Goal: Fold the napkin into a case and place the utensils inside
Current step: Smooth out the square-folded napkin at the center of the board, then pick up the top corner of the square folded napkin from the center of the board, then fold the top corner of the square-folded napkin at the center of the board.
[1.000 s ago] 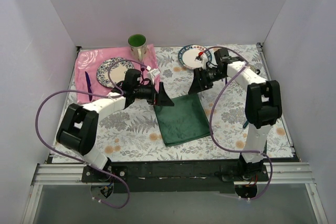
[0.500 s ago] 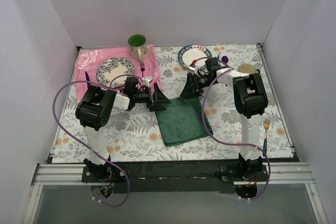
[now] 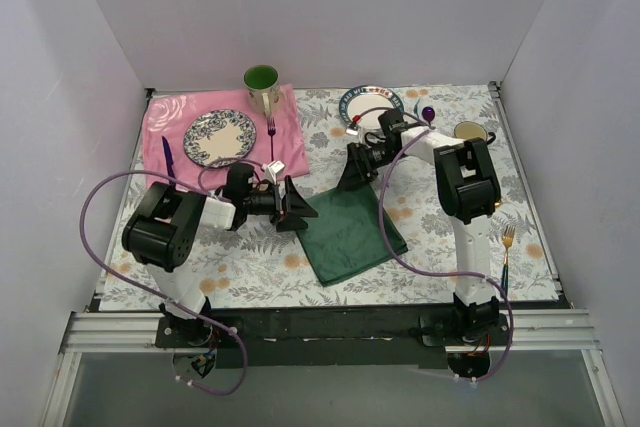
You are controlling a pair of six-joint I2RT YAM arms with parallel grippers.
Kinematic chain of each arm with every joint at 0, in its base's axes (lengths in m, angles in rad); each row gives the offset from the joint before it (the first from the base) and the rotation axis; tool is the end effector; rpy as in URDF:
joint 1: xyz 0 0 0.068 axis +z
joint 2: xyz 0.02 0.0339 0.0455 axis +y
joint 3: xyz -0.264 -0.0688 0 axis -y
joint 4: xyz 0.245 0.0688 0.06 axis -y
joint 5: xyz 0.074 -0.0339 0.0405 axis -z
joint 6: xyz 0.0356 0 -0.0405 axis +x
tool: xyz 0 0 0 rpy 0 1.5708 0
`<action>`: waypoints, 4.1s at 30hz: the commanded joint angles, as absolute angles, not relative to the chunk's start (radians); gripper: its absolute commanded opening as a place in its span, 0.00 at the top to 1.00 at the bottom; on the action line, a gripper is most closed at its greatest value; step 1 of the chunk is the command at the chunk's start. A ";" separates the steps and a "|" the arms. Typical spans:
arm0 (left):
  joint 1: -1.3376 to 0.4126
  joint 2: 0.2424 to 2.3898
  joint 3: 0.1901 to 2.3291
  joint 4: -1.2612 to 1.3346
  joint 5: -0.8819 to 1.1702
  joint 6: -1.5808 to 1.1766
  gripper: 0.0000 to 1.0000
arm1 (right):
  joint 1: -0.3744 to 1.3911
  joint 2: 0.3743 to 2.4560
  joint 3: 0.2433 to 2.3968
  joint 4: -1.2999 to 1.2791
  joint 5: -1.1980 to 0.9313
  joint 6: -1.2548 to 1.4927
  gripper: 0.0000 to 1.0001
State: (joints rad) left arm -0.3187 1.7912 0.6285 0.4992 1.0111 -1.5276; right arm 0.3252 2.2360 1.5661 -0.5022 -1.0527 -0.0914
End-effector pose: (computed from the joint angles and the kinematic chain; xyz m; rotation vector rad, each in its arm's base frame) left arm 0.2785 -0.1237 0.1128 0.7976 -2.2487 1.6649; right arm 0.4145 0.1724 0.1317 -0.8000 2.3730 1.4938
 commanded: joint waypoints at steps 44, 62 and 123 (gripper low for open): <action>-1.083 1.302 0.552 -0.100 0.364 0.153 0.70 | 0.318 1.962 1.158 -0.761 -0.663 -0.388 0.99; -1.085 1.272 0.557 -0.092 0.362 0.110 1.00 | 0.302 1.954 1.439 -0.758 -0.588 -0.287 0.71; -0.772 1.726 1.043 -0.026 0.439 0.209 1.00 | 0.152 1.899 1.304 -0.718 -0.951 -0.199 0.90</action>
